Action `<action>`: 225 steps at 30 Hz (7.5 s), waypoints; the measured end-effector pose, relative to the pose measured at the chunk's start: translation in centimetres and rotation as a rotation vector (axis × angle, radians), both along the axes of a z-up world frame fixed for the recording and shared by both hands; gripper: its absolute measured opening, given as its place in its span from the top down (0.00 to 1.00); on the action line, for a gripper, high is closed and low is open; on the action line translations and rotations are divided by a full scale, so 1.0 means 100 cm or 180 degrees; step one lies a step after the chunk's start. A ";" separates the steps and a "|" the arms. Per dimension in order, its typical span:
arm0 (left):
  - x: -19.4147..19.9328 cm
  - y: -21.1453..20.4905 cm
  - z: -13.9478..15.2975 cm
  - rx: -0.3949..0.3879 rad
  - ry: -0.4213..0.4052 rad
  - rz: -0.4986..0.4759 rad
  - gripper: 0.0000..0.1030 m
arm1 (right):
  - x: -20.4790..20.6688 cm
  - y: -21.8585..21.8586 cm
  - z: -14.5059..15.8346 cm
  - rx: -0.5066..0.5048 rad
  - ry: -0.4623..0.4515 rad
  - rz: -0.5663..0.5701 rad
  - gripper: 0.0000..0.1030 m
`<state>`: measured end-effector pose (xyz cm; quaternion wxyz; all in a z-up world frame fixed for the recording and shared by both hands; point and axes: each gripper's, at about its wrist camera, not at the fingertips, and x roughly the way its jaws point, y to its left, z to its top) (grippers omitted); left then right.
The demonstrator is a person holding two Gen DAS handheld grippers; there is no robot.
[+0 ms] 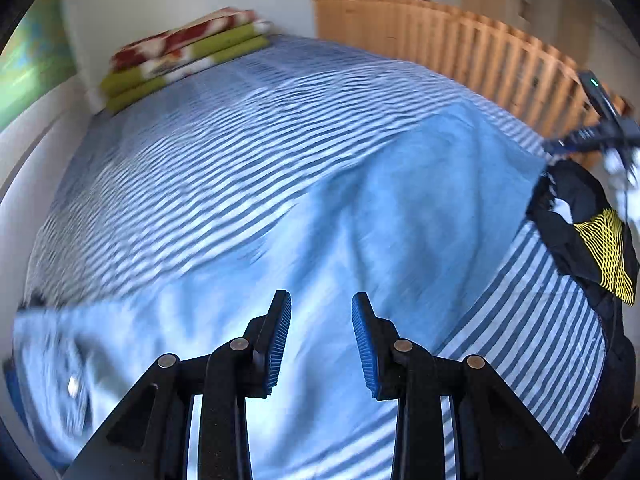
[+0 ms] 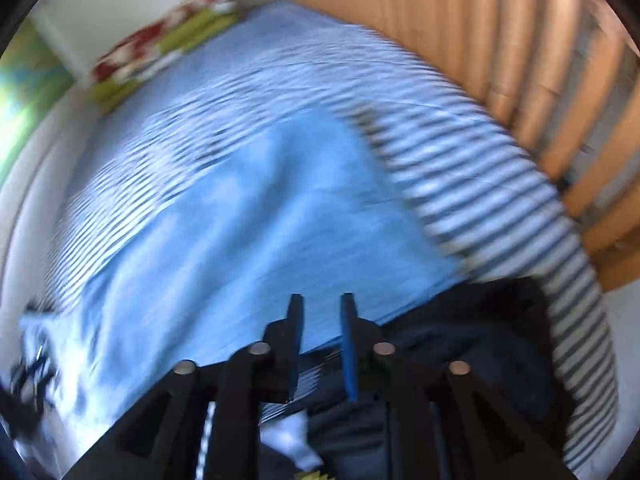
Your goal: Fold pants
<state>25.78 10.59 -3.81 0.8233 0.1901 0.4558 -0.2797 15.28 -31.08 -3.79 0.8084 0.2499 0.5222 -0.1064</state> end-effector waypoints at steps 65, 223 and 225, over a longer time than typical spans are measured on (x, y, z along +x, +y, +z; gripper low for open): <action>0.210 0.395 0.017 -0.0527 0.0006 0.2753 0.46 | 0.207 0.255 -0.073 -0.1158 0.0583 0.0713 0.52; -0.026 0.050 -0.098 -0.0430 0.0557 0.0547 0.68 | -0.033 -0.127 -0.059 0.0393 0.0398 -0.1217 0.63; -0.028 0.044 -0.100 -0.0381 0.0556 0.0508 0.68 | -0.037 -0.128 -0.064 0.0465 0.0373 -0.1315 0.63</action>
